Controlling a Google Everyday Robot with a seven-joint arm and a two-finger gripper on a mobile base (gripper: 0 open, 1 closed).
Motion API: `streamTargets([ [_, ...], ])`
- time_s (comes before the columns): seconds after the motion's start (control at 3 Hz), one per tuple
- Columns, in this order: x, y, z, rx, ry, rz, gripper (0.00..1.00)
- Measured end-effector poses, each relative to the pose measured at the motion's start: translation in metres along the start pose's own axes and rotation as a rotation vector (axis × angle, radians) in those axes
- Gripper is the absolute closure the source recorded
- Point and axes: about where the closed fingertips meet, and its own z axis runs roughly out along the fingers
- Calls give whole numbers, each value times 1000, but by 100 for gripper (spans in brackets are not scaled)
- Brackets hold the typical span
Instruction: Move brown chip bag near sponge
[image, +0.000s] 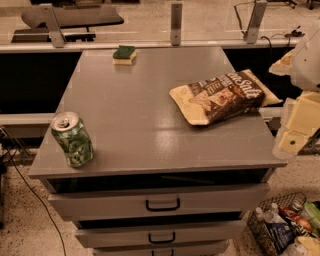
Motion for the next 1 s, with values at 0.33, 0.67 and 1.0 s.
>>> streamTargets([
  [0.33, 0, 0, 0, 0, 0, 0, 0],
  [0.67, 0, -29, 22, 48, -47, 2, 0],
  [1.0, 0, -80, 59, 99, -130, 21, 0],
])
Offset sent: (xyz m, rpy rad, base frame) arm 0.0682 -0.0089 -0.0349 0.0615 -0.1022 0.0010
